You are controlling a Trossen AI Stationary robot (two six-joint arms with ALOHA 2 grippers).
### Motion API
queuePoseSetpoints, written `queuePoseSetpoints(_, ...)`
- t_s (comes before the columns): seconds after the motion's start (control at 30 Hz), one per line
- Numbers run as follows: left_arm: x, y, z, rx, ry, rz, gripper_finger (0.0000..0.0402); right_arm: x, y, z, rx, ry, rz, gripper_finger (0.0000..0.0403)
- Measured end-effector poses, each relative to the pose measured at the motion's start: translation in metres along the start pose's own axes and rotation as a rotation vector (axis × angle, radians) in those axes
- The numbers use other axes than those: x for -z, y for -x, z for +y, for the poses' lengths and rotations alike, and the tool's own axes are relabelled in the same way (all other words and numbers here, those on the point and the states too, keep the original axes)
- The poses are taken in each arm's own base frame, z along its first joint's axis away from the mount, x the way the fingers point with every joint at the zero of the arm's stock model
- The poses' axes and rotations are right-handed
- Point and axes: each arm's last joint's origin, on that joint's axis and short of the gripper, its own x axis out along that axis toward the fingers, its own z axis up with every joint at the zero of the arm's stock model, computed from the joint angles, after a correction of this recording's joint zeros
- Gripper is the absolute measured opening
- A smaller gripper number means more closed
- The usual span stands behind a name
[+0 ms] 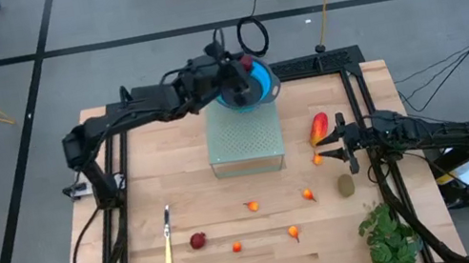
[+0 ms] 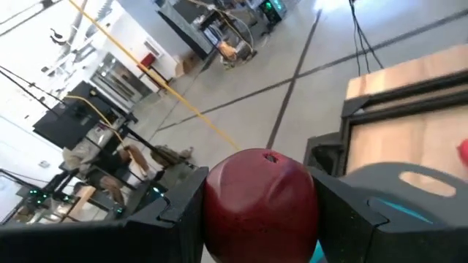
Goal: Pick & Place Fruit
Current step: Put the pomegranate into the blue strainer bowl on the shelf
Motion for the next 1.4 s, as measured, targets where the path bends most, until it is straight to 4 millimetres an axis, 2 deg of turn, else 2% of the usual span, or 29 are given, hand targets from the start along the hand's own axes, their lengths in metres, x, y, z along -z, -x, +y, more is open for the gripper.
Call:
queuePoseSetpoints(0.23,0.005,-0.018,0.004,-0.012,0.000,0.016,0.0200,0.000,0.000,0.000,-0.002,-0.002,0.000,0.0139)
queuePoseSetpoints(0.73,0.030,-0.017,-0.004,0.105,0.198,0.235,0.0200,0.000,0.000,0.000,-0.002,-0.001,-0.001,0.0139)
queuePoseSetpoints(1.1,0.052,-0.019,0.007,0.167,0.441,0.340,0.0200,0.000,0.000,0.000,0.000,-0.002,0.000,0.0139)
queuePoseSetpoints(1.4,0.059,-0.021,0.013,0.142,0.515,0.365,0.0200,0.000,0.000,0.000,0.000,-0.002,0.000,0.0139)
